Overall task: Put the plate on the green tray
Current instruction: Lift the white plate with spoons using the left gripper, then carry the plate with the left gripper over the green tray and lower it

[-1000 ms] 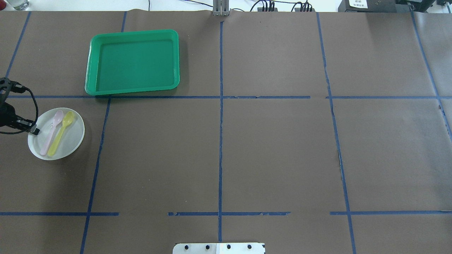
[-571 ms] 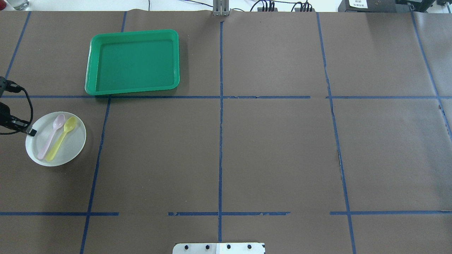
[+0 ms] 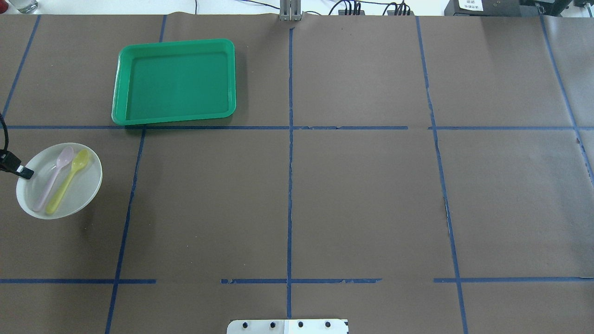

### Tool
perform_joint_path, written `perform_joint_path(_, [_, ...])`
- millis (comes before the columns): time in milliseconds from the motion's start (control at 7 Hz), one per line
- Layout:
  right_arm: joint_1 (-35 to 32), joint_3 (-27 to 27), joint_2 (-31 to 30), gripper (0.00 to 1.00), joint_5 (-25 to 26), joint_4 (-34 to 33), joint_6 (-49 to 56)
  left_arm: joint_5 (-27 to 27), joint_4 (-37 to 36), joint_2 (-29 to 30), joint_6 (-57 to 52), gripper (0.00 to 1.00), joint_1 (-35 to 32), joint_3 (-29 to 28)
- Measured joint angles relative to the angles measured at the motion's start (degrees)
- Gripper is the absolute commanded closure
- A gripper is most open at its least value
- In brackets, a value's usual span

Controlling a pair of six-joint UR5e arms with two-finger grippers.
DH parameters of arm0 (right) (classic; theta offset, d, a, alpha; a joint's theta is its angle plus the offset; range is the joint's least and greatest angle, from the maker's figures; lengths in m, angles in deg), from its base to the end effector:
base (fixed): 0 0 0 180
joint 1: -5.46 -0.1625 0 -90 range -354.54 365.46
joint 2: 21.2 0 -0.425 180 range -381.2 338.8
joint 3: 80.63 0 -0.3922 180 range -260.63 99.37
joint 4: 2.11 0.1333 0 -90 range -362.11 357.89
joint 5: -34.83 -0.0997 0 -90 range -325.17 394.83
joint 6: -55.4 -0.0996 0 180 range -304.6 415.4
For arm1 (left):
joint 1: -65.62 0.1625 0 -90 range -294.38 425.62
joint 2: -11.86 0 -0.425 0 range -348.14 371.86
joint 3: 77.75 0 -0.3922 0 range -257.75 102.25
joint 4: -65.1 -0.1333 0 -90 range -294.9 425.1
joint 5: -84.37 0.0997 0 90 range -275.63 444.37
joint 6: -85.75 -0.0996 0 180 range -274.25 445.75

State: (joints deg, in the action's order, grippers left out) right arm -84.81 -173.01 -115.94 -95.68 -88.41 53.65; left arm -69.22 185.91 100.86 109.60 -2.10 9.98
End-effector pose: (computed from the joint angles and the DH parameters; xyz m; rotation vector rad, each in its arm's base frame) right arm 0.0708 -0.4579 0.6756 0.0133 -0.7072 0.0255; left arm 0.1461 -0.4729 0.6030 -0.0305 1.1683 0.2423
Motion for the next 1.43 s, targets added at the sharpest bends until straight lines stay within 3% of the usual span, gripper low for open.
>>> perform_joint_path(429, [0.0,0.0,0.0,0.0,0.0,0.0,0.0,-1.1,-6.0,9.0,10.5,1.0,-2.3,-1.3])
perform_joint_path(857, [0.0,0.0,0.0,0.0,0.0,0.0,0.0,-0.1,-5.7,22.9,23.5,1.0,-1.9,-13.0])
perform_joint_path(1143, [0.0,0.0,0.0,0.0,0.0,0.0,0.0,3.6,3.1,28.1,33.9,1.0,-0.9,-20.5])
perform_joint_path(1429, [0.0,0.0,0.0,0.0,0.0,0.0,0.0,12.2,15.7,31.3,50.5,1.0,2.6,-25.8])
